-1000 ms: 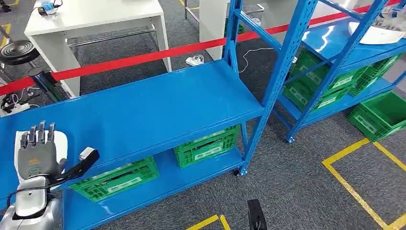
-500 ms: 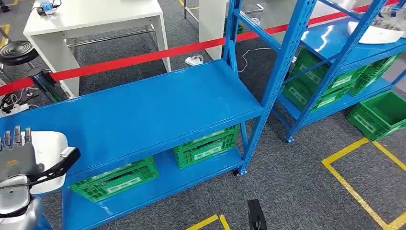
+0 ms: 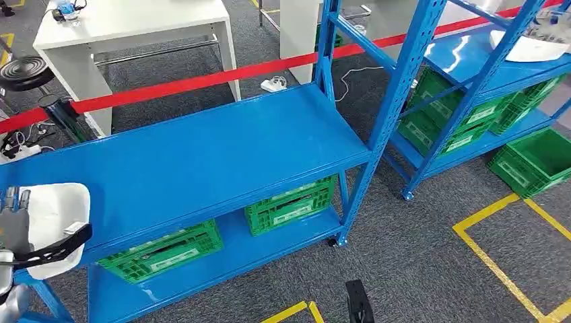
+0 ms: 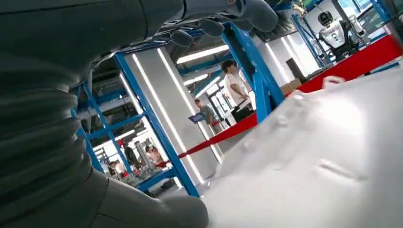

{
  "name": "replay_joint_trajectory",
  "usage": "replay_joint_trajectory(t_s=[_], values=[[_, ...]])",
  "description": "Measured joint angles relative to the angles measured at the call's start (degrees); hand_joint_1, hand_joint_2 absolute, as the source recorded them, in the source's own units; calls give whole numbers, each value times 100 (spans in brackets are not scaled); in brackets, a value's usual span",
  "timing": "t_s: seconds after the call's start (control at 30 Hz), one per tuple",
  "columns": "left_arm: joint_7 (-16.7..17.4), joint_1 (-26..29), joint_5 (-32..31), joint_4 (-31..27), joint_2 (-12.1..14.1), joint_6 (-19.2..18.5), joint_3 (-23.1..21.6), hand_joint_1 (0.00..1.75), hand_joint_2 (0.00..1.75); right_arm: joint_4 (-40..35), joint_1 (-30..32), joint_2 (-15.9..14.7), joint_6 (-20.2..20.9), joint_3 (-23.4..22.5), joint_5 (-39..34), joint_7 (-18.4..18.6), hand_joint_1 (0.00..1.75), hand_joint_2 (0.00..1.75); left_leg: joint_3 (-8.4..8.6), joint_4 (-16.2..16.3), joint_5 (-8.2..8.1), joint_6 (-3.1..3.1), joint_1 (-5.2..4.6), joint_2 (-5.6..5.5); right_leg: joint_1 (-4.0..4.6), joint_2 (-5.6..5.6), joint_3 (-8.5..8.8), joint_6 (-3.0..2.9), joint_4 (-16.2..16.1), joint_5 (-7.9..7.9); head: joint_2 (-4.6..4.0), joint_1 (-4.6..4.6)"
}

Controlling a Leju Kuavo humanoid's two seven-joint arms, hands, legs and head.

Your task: Take the parts from the cabinet and place them on the table.

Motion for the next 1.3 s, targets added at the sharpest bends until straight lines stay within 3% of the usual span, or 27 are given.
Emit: replay_joint_trajectory(t_s=[0.4, 0.73, 1.3], values=[[-42, -43, 0, 131, 138, 51, -11, 0, 175, 0, -1, 0, 2, 0, 13, 0, 0, 0, 1, 0, 0, 0, 0, -1, -1, -1, 1, -1, 1, 0, 0, 0], [-101, -41, 0, 138, 168, 439, -13, 0, 175, 0, -1, 0, 9, 2, 59, -2, 0, 0, 1, 0, 0, 0, 0, -1, 0, -1, -1, -1, 2, 0, 0, 2], [-147, 8, 2, 184, -251, 837, -131, 0, 175, 0, -2, 0, -11, -2, -20, 2, 0, 0, 0, 0, 0, 0, -1, -1, -1, -1, -1, -1, 1, 0, 0, 0]])
